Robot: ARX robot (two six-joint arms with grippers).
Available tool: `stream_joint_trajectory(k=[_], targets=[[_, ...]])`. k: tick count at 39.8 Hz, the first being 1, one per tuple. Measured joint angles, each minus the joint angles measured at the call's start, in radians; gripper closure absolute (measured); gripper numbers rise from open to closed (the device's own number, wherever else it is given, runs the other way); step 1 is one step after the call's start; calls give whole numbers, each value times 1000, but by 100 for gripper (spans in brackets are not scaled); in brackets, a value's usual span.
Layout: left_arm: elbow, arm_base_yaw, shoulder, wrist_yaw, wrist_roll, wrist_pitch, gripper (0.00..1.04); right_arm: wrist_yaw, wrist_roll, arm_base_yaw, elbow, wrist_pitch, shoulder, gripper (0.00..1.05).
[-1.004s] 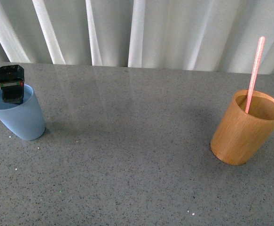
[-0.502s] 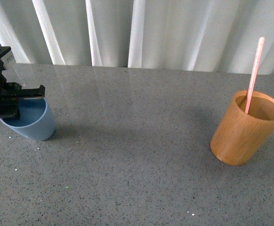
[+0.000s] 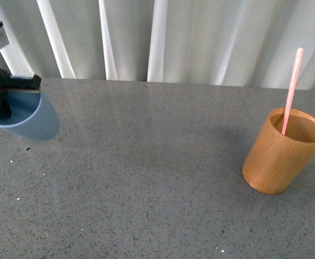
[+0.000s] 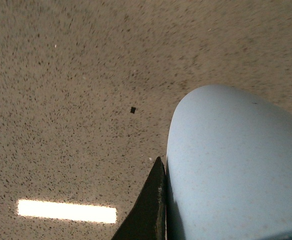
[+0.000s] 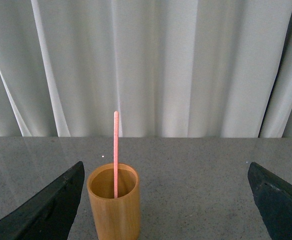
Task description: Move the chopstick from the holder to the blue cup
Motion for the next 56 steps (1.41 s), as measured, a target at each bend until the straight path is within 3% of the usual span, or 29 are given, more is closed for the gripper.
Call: stream_joint_trajectory(k=[6,20,27,53,56], targets=[[29,-69,-69,21,21,-54,101,0,0,0,0,0,0,10],[63,-440,-18,33,-26,-64,101,0,0,0,0,0,0,10],[102,-558,111,27,-70,-31,101,0,0,0,0,0,0,10],[220,-581,335,-34,-91,-5,101,0,0,0,0,0,0,10],[221,-580,335,-19,-95,-7,93,0,0,0,0,0,0,10]])
